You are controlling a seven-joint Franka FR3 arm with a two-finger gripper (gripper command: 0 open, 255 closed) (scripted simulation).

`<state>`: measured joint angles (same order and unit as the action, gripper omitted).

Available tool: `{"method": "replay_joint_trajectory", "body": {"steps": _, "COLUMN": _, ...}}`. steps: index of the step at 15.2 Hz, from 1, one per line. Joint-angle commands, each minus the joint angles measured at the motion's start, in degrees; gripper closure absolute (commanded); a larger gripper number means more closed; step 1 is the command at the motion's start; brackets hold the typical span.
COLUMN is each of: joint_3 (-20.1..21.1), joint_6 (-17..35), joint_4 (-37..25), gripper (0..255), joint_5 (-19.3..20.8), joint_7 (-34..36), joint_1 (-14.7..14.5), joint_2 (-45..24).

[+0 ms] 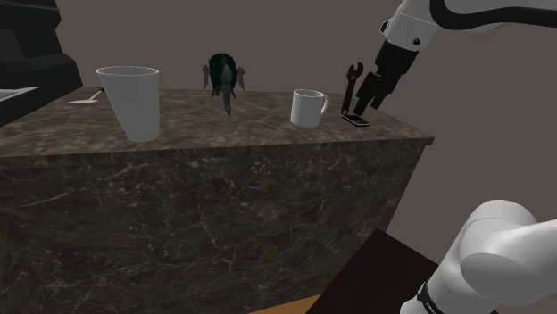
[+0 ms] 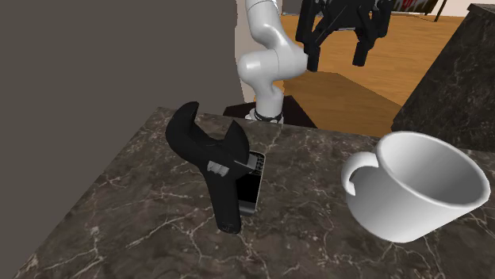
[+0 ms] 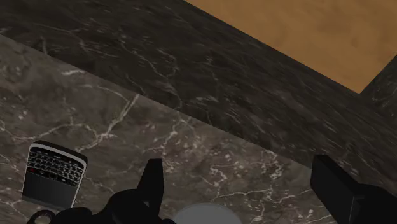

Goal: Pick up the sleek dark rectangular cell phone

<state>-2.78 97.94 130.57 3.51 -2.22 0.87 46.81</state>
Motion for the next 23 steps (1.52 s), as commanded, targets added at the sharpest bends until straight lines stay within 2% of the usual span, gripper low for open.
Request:
{"method": "replay_joint_trajectory", "body": {"steps": 1, "joint_3": 0.0, "joint_6": 0.0, "joint_4": 0.0, "gripper": 0, "joint_5": 0.0, "joint_7": 0.0, "joint_1": 0.0, "joint_2": 0.0}}
{"method": "replay_joint_trajectory", "body": {"steps": 11, "joint_3": -7.7, "joint_6": 8.5, "joint_4": -5.9, "gripper": 0, "joint_5": 2.4, "joint_7": -0.4, "joint_1": 4.8, "joint_2": -15.0}}
{"method": "replay_joint_trajectory", "body": {"steps": 19, "joint_3": -14.1, "joint_6": 13.2, "joint_4": -13.5, "gripper": 0, "joint_5": 1.5, "joint_7": -1.4, "joint_1": 7.7, "joint_2": -27.9}}
{"method": "replay_joint_trajectory", "body": {"steps": 23, "joint_3": -14.4, "joint_6": 15.6, "joint_4": -11.3, "gripper": 0, "joint_5": 1.5, "joint_7": -1.4, "joint_1": 7.8, "joint_2": -28.1}}
